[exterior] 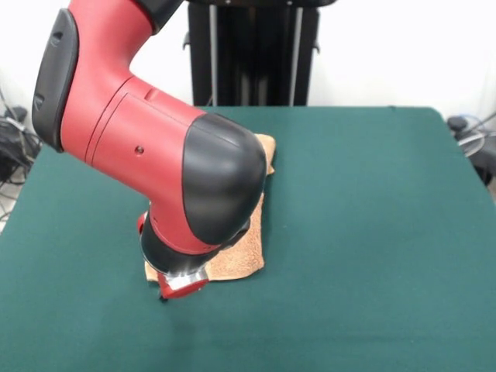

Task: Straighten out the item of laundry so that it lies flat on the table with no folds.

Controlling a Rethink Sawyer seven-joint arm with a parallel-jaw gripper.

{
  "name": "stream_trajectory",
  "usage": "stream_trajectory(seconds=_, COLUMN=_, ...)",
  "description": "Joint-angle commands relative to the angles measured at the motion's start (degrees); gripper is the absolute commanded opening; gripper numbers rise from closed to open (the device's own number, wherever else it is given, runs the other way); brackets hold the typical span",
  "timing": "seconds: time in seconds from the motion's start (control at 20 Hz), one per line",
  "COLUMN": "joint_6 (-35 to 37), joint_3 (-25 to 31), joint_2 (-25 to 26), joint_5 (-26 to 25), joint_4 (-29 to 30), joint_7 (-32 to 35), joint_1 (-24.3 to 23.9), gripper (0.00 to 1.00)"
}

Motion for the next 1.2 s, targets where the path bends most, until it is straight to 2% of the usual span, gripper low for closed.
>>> stream_trajectory(seconds=0.05, joint_6=4.6, joint_3=6.9, joint_2=4.8, joint_5=-1.6, joint_4=-0.8, joint_7=-0.3, joint_1=0.0, gripper=1.0)
stream_trajectory(seconds=0.1, joint_6=5.3, joint_3=7.2, joint_2=4.7, joint_5=-1.6, joint_4=-0.7, joint_7=-0.9, joint_1=0.0, gripper=0.0)
stream_trajectory(seconds=0.9, joint_6=2.3, joint_3=6.8, joint_2=4.9, joint_5=-1.2, joint_4=-0.4, joint_7=2.2, joint_1=0.4, gripper=0.0)
stream_trajectory(seconds=1.2, joint_6=6.6, joint_3=5.7, joint_2=3.7, joint_5=-0.8, joint_4=-0.7, joint_7=3.7, joint_1=1.4, gripper=0.0)
